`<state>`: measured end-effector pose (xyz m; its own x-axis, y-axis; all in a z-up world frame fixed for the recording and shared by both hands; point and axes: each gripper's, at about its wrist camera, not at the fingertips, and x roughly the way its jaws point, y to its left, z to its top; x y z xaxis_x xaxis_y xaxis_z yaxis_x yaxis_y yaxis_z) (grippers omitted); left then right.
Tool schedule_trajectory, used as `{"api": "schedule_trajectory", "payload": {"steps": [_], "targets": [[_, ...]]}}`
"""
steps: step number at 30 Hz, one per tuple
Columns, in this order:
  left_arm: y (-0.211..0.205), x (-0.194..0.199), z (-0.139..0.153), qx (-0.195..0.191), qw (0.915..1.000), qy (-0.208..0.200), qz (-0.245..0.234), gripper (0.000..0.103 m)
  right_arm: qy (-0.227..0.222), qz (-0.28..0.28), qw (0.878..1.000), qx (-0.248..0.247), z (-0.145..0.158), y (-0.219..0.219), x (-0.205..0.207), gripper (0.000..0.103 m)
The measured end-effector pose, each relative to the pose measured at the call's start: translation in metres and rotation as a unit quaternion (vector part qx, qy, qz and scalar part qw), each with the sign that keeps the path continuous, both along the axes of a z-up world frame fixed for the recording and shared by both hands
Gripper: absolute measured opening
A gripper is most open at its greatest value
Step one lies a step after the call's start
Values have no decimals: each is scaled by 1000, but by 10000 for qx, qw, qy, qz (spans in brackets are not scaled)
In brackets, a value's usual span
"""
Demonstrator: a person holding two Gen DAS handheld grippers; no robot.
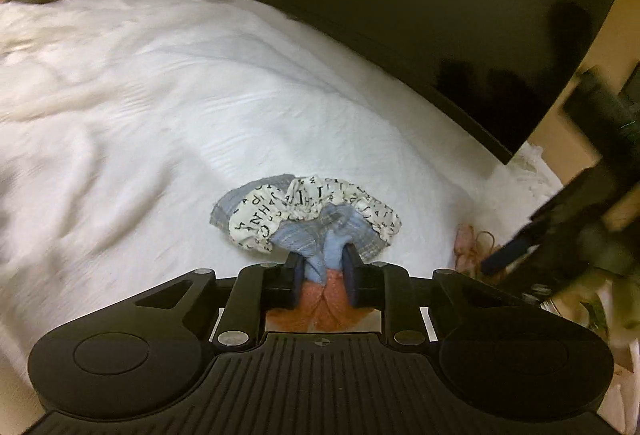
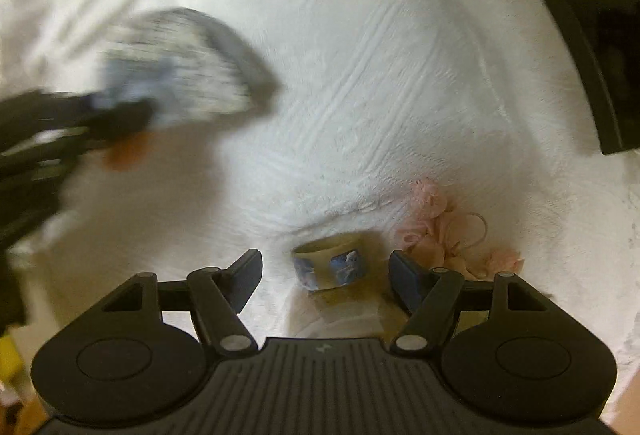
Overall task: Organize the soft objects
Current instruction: 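Grasp the tan ring with blue print with the right gripper, then drop the shorts into the pink box with the left gripper while the right gripper drops the ring in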
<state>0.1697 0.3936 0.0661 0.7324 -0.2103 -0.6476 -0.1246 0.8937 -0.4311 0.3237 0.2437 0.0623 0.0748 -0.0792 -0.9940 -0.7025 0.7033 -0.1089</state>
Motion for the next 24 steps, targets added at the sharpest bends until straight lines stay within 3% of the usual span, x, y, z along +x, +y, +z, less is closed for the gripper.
{"api": "schedule_trajectory", "payload": {"steps": [1, 2, 5, 8, 11, 14, 19, 24], "targets": [[3, -7, 2, 6, 10000, -7, 67, 23, -38, 53, 9999, -126, -5, 3, -1, 62], [5, -14, 4, 19, 9999, -17, 132, 23, -49, 89, 9997, -210, -8, 5, -3, 48], [13, -31, 14, 50, 9995, -73, 306, 23, -146, -21, 9998, -119, -4, 4, -7, 46], [12, -40, 29, 133, 9991, -127, 374, 23, -397, -113, 9979, 509, 32, -2, -19, 46], [0, -41, 48, 205, 9992, -231, 252, 23, -788, -200, 9877, 1335, 87, -21, -39, 46], [-24, -32, 72, 225, 9988, -427, -71, 23, -1229, -334, 9736, 1892, 133, -54, -63, 46], [-88, -8, 113, 243, 9934, -743, -839, 23, -1978, -722, 9468, 2435, 184, -133, -106, 46], [-181, 15, 151, 341, 9750, -1058, -1922, 23, -2675, -1452, 9140, 2684, 200, -246, -142, 46]]}}
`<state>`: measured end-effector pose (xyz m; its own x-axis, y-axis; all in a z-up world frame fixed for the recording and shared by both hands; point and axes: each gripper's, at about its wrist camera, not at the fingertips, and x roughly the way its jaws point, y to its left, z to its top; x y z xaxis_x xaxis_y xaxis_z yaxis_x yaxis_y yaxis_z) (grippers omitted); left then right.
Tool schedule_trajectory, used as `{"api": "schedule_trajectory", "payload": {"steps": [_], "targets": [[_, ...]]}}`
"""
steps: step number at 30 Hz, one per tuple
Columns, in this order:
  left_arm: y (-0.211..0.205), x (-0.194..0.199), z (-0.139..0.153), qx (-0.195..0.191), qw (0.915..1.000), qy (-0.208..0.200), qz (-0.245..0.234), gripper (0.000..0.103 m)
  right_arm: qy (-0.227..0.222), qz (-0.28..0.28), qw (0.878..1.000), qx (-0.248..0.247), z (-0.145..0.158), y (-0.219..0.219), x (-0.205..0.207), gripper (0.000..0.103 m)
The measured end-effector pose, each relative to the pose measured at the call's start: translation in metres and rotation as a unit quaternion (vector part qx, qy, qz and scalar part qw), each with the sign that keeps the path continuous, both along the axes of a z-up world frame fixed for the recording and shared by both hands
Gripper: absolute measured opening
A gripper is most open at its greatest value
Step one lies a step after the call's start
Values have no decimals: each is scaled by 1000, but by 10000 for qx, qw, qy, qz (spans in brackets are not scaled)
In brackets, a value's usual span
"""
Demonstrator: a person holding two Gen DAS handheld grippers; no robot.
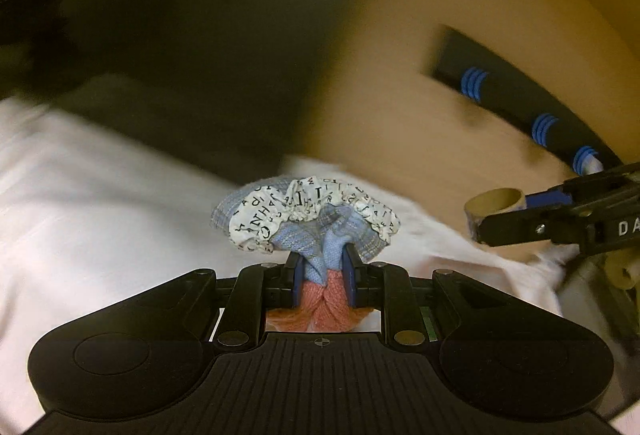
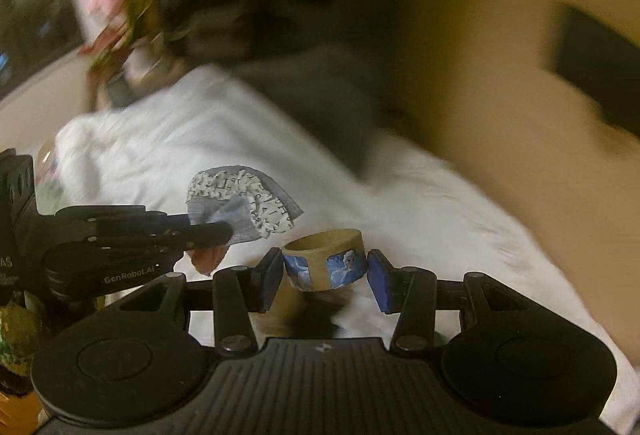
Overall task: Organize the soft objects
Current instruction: 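Drop the shorts into the pink box with the left gripper while the right gripper drops the ring in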
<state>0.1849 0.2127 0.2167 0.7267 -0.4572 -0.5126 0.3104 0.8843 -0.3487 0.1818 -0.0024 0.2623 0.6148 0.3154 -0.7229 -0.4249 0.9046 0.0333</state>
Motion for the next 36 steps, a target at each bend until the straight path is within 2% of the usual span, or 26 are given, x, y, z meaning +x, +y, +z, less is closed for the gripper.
{"api": "schedule_trajectory", "payload": {"steps": [3, 6, 9, 13, 17, 20, 22, 24, 26, 29, 31, 32, 34, 36], "targets": [[-57, 11, 11, 103, 9975, -79, -688, 23, -152, -641, 9977, 142, -2, -61, -21, 46], [-116, 20, 12, 244, 9911, 6, -1307, 23, -317, -1393, 9896, 151, -13, -119, -44, 46], [-174, 24, 4, 343, 9801, 199, -1946, 23, -274, -2133, 9763, 250, -31, -174, -60, 46], [-241, 35, -19, 482, 9667, 497, -2464, 24, -159, -2977, 9542, 246, -57, -229, -81, 46], [-307, 54, -51, 745, 9562, 924, -2677, 24, -37, -3292, 9438, 293, -76, -257, -98, 46], [-340, 65, -88, 1138, 9417, 1372, -2855, 25, -12, -3404, 9401, 170, -85, -256, -107, 46], [-362, 69, -119, 1584, 9300, 1622, -2894, 26, 13, -3436, 9391, 52, -88, -257, -111, 46], [-373, 71, -138, 1768, 9234, 1747, -2924, 32, 37, -3446, 9387, -10, -92, -257, -111, 46], [-378, 68, -139, 1874, 9265, 1430, -2933, 33, 39, -3470, 9378, -26, -92, -258, -117, 46], [-383, 67, -137, 2039, 9284, 1206, -2862, 33, 78, -3504, 9366, 0, -97, -263, -117, 46], [-376, 66, -126, 1705, 9355, 1165, -2867, 36, 67, -3538, 9353, 63, -98, -266, -117, 46], [-367, 65, -119, 1417, 9409, 1121, -2864, 36, 36, -3552, 9347, 115, -97, -267, -117, 46], [-338, 59, -100, 894, 9509, 1001, -2790, 36, -52, -3576, 9336, 230, -96, -269, -116, 46], [-307, 52, -81, 544, 9590, 811, -2661, 36, -116, -3625, 9313, 340, -96, -270, -112, 46]]}}
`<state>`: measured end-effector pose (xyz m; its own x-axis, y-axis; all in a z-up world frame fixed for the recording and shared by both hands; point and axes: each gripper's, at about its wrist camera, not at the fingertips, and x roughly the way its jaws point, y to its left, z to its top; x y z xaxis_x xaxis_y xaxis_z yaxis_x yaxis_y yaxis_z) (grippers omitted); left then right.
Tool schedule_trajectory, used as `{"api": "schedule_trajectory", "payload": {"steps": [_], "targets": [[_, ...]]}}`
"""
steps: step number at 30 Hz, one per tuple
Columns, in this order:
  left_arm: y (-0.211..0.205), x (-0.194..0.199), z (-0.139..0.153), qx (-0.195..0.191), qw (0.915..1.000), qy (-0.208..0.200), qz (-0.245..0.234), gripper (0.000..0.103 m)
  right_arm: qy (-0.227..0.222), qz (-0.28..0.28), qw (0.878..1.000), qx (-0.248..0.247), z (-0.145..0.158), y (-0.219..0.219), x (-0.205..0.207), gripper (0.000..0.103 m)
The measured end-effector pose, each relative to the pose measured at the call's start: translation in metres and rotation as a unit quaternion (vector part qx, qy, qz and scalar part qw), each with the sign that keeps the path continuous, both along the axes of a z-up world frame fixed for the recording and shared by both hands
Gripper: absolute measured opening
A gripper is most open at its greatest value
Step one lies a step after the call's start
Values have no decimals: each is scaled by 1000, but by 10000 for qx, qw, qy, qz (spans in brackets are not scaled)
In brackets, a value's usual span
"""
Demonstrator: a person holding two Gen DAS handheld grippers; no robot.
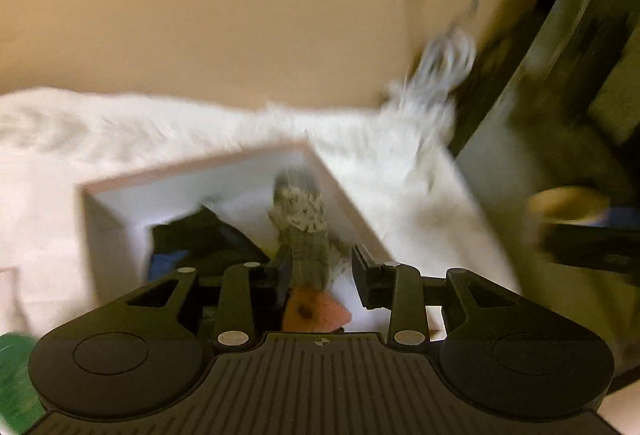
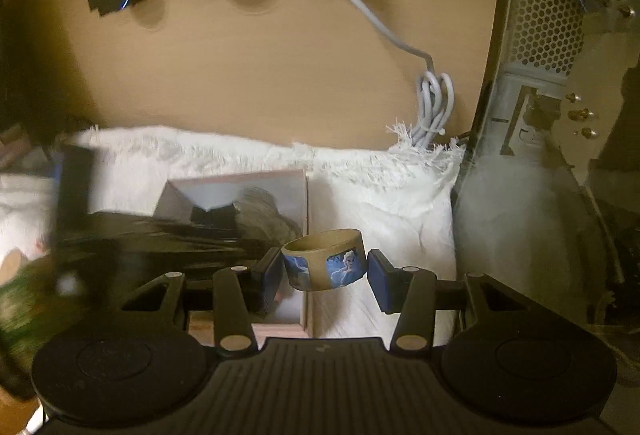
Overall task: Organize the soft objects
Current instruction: 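Drop the shorts into the pink box with the left gripper while the right gripper drops the ring in, then grasp the pink socks with the left gripper while the right gripper grasps the white glove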
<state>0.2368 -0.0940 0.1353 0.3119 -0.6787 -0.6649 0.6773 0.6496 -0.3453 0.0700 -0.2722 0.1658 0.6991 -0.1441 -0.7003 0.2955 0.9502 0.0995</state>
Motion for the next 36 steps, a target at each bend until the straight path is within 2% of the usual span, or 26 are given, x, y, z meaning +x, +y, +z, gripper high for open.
{"api": "schedule_trajectory", "payload": {"steps": [4, 10, 12, 15, 16, 17, 18, 21, 23, 25, 30, 33, 36], "targets": [[64, -11, 30, -681, 9958, -167, 584, 36, -27, 95, 9997, 233, -11, 5, 18, 46], [154, -30, 63, -878, 9852, -553, 1362, 36, 344, 700, 9952, 588, -57, 37, 75, 46], [189, -38, 72, -829, 9780, -722, 1773, 36, 546, 692, 9941, 638, -80, 44, 97, 46], [244, -49, 76, -738, 9574, -937, 2629, 36, 1144, 548, 9902, 592, -115, 51, 122, 44], [262, -52, 76, -669, 9508, -928, 2880, 36, 1286, 487, 9880, 710, -125, 51, 126, 44], [280, -54, 74, -577, 9446, -878, 3109, 36, 1164, 477, 9878, 918, -126, 49, 125, 44], [296, -57, 70, -482, 9393, -808, 3299, 36, 1249, 500, 9862, 962, -128, 50, 127, 44], [323, -64, 57, -303, 9307, -583, 3598, 36, 1331, 477, 9865, 824, -129, 53, 127, 48], [329, -70, 49, -270, 9313, -506, 3597, 36, 1362, 452, 9868, 751, -126, 55, 122, 52], [330, -73, 42, -233, 9365, -450, 3470, 36, 1274, 439, 9889, 625, -119, 54, 114, 56], [311, -75, 30, -346, 9621, -563, 2647, 36, 878, 645, 9940, 53, -88, 69, 84, 62], [305, -70, 29, -330, 9658, -590, 2505, 36, 587, 899, 9934, -408, -65, 90, 80, 67], [314, -42, 43, -328, 9696, -381, 2394, 36, 230, 1072, 9926, -519, -40, 110, 79, 68]]}}
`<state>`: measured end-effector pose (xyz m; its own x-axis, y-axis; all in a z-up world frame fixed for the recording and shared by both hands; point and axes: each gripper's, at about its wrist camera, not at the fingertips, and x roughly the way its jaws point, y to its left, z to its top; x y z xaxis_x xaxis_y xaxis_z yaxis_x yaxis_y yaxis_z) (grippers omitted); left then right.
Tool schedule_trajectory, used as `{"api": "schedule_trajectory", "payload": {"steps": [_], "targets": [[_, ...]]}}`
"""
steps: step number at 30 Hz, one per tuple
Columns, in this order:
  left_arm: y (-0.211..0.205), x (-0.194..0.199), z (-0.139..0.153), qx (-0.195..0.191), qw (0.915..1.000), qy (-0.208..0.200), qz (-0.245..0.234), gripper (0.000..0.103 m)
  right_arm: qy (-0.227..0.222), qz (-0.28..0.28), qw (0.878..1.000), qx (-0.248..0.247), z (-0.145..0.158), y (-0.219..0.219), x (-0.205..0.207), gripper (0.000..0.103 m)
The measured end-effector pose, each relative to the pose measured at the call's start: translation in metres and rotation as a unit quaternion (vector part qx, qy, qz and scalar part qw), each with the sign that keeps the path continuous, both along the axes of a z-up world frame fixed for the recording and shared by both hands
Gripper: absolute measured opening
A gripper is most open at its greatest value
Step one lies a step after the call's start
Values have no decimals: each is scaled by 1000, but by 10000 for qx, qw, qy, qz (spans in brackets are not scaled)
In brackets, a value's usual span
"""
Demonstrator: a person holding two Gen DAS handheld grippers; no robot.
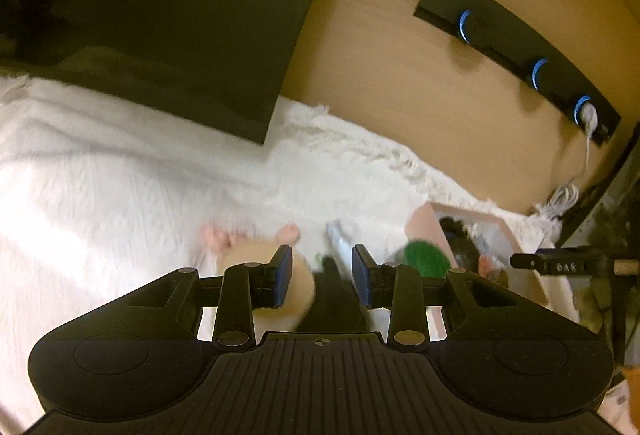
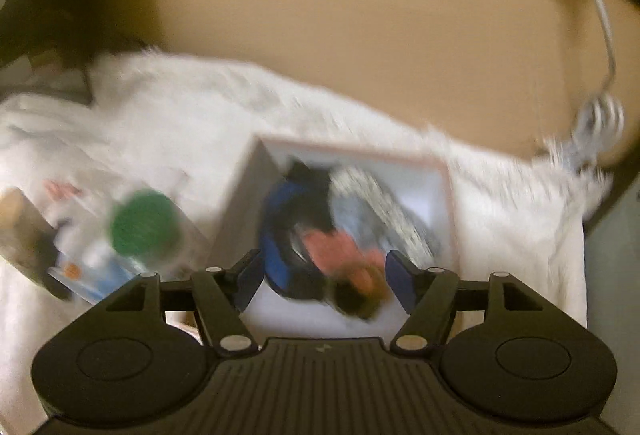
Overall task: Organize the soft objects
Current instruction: 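Grasp the pink socks with the left gripper while the right gripper grasps the white glove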
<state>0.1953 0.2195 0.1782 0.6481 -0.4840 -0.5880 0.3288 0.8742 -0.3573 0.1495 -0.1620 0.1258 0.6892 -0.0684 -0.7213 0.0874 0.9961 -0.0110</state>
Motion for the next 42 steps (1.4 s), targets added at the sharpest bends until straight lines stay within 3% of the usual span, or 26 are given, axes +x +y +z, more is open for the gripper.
{"api": "schedule_trajectory", "payload": {"steps": [3, 6, 9, 11, 16, 20, 21, 23, 26, 28, 30, 33, 35, 36, 37, 38, 42], "targets": [[-5, 50, 12, 470, 9965, 588, -366, 36, -148, 305, 9992, 208, 23, 22, 6, 70], [-25, 103, 5, 1138, 9812, 1282, -883, 36, -69, 585, 9971, 484, 39, 46, 18, 70], [-54, 148, -20, 1793, 9539, 2054, -1252, 36, -35, 715, 9956, 597, 49, 68, 26, 70], [-76, 166, -43, 2286, 9284, 2435, -1631, 36, -76, 789, 9950, 606, 55, 78, 30, 70], [-117, 188, -92, 3418, 8677, 2772, -2313, 36, -86, 734, 9961, 487, 59, 84, 33, 70], [-137, 189, -113, 3798, 8451, 2653, -2669, 36, 29, 567, 9973, 473, 50, 79, 38, 70], [-140, 188, -115, 3849, 8443, 2534, -2736, 38, 59, 515, 9975, 473, 48, 78, 39, 70], [-143, 186, -115, 3906, 8506, 2191, -2754, 40, 134, 424, 9979, 478, 41, 77, 45, 70], [-136, 191, -110, 3873, 8698, 1677, -2554, 41, 212, 366, 9981, 445, 36, 76, 51, 70], [-125, 194, -112, 3702, 8777, 1765, -2479, 41, 245, 384, 9982, 394, 33, 78, 54, 70], [-115, 190, -115, 3500, 8775, 1950, -2634, 41, 300, 403, 9981, 358, 32, 79, 59, 70], [-104, 183, -114, 3297, 8821, 1916, -2764, 40, 494, 453, 9967, 460, 27, 82, 71, 70], [-96, 182, -113, 3127, 8905, 1858, -2733, 41, 661, 481, 9944, 664, 27, 85, 82, 70], [-91, 180, -113, 3039, 8952, 1801, -2715, 37, 728, 503, 9932, 762, 27, 87, 89, 70], [-81, 179, -112, 2912, 9012, 1738, -2698, 26, 804, 538, 9914, 876, 28, 89, 97, 70], [-73, 177, -111, 2831, 9047, 1830, -2606, 21, 873, 540, 9900, 968, 28, 91, 105, 70], [-17, 173, -92, 2049, 9403, 1843, -1997, 18, 1321, 501, 9808, 1341, 23, 101, 144, 70]]}}
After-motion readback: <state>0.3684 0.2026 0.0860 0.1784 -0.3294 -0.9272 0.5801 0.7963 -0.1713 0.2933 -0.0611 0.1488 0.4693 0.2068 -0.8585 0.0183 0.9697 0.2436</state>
